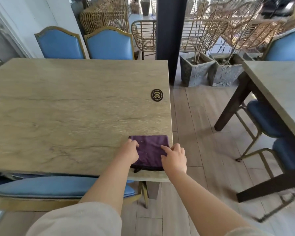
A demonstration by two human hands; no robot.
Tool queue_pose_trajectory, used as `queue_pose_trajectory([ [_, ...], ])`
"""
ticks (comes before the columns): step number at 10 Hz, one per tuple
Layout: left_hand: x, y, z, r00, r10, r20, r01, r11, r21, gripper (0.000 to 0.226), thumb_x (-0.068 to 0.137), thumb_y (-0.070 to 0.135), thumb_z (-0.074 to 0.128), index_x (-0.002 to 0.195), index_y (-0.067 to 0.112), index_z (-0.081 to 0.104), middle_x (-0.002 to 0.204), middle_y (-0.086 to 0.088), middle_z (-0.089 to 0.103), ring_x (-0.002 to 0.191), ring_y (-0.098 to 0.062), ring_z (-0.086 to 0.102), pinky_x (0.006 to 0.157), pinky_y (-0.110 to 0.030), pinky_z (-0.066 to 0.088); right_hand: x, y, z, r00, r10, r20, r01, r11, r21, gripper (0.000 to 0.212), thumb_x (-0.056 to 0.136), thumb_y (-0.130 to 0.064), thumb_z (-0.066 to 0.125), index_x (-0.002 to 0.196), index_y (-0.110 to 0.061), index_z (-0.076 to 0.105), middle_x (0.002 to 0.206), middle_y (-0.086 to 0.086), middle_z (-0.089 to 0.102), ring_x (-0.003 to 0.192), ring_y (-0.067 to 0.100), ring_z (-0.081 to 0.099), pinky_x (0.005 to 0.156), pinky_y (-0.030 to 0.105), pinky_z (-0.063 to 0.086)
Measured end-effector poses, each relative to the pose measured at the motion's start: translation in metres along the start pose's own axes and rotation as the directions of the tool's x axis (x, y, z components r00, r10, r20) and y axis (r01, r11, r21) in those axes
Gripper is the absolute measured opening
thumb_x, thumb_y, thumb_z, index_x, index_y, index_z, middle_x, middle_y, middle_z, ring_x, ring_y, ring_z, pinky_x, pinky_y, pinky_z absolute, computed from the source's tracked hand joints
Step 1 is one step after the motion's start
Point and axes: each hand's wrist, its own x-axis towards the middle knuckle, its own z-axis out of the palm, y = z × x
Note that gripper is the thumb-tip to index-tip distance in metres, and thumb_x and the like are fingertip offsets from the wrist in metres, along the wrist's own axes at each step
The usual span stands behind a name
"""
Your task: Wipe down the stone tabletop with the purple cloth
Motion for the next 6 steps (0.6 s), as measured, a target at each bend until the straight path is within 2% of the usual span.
queue_pose_trajectory([
  [1, -0.010, 0.005, -0.014, 0.984, 0.009, 0.181, -0.019, 0.998, 0.053, 0.057, 0.093, 0.028, 0.057, 0.145, 0.017, 0.039, 0.151, -0.007, 0.034, 0.134, -0.025, 0.041, 0.110, -0.036, 0.035, -0.006, -0.001, -0.014, 0.998, 0.013, 0.067, -0.013, 1.000, 0.001, 0.042, 0.095, -0.038, 0.046, 0.138, -0.037, 0.046, 0.127, 0.001, 0.039, 0.119, 0.021, 0.035, 0.100, 0.035, 0.036],
  [2, -0.033, 0.014, -0.032, 0.959, 0.021, 0.281, -0.050, 0.994, 0.095, 0.059, 0.098, 0.036, 0.049, 0.149, 0.013, 0.030, 0.155, -0.008, 0.031, 0.139, -0.026, 0.035, 0.112, -0.032, 0.031, -0.026, -0.002, -0.032, 0.997, 0.060, 0.048, -0.066, 0.991, 0.117, 0.035, 0.095, -0.033, 0.047, 0.129, -0.034, 0.056, 0.126, 0.000, 0.040, 0.119, 0.020, 0.035, 0.102, 0.038, 0.036],
  [4, -0.109, 0.024, -0.058, 0.982, 0.149, 0.118, -0.160, 0.984, 0.082, 0.041, 0.099, 0.028, 0.049, 0.135, 0.008, 0.053, 0.140, -0.011, 0.051, 0.127, -0.026, 0.048, 0.105, -0.031, 0.038, -0.102, -0.006, -0.069, 0.979, 0.170, -0.117, -0.130, 0.949, 0.287, 0.024, 0.093, -0.027, 0.049, 0.109, -0.031, 0.067, 0.119, 0.001, 0.040, 0.114, 0.021, 0.035, 0.100, 0.042, 0.039],
  [5, -0.156, 0.019, -0.064, 0.971, 0.240, -0.015, -0.239, 0.971, 0.026, 0.031, 0.096, 0.026, 0.054, 0.123, 0.013, 0.063, 0.130, -0.007, 0.060, 0.119, -0.025, 0.055, 0.099, -0.030, 0.043, -0.154, -0.010, -0.088, 0.958, 0.203, -0.204, -0.128, 0.935, 0.331, 0.026, 0.092, -0.023, 0.048, 0.106, -0.030, 0.068, 0.119, 0.002, 0.041, 0.115, 0.022, 0.035, 0.098, 0.040, 0.040],
  [6, -0.208, 0.011, -0.069, 0.931, 0.330, -0.155, -0.341, 0.939, -0.048, 0.025, 0.093, 0.027, 0.057, 0.116, 0.023, 0.067, 0.122, -0.001, 0.065, 0.110, -0.021, 0.059, 0.089, -0.027, 0.044, -0.207, -0.014, -0.103, 0.930, 0.237, -0.281, -0.117, 0.916, 0.383, 0.025, 0.091, -0.021, 0.050, 0.102, -0.031, 0.069, 0.118, 0.002, 0.042, 0.118, 0.022, 0.034, 0.096, 0.039, 0.041],
])
